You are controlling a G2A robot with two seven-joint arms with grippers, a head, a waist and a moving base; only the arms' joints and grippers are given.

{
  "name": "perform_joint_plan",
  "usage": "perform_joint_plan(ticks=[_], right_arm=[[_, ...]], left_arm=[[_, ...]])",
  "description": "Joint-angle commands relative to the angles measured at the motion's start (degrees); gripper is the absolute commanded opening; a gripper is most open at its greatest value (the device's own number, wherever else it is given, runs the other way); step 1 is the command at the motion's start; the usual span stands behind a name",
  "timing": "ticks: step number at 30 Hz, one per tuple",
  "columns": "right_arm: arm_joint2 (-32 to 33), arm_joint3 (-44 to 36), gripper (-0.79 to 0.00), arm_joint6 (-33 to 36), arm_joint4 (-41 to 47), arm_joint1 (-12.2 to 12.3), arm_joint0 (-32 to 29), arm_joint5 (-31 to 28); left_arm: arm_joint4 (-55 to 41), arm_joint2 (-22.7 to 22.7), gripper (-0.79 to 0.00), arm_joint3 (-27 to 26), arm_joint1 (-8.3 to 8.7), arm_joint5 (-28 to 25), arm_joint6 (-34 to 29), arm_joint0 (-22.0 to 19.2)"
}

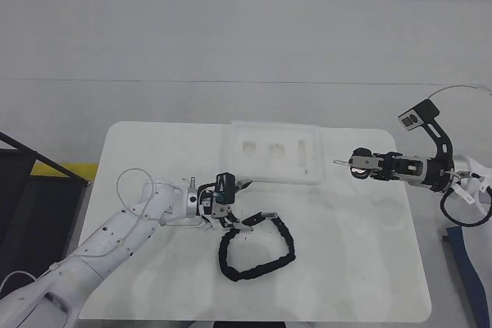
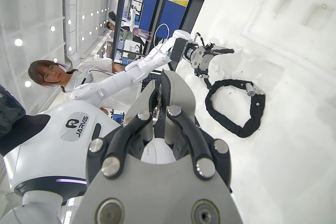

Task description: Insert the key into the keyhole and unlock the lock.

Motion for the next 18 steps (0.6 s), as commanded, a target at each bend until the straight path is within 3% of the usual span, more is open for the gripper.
perform_joint_plan(ticks=[1,6,18], right_arm=[[0.00,0.00,-0.785,0.00,0.00,0.00,0.00,0.00],[0.00,0.00,-0.785,0.00,0.00,0.00,0.00,0.00],[0.00,0.00,-0.785,0.00,0.00,0.00,0.00,0.00]], left_arm=[[0.45,1.10,0.000,1.30,-0.88,-0.49,0.42,-0.60],[1.34,2.78,0.000,3.14,-2.44,-1.71,2.22,-1.66],[1.34,2.78,0.000,3.14,-2.44,-1.71,2.22,-1.66]])
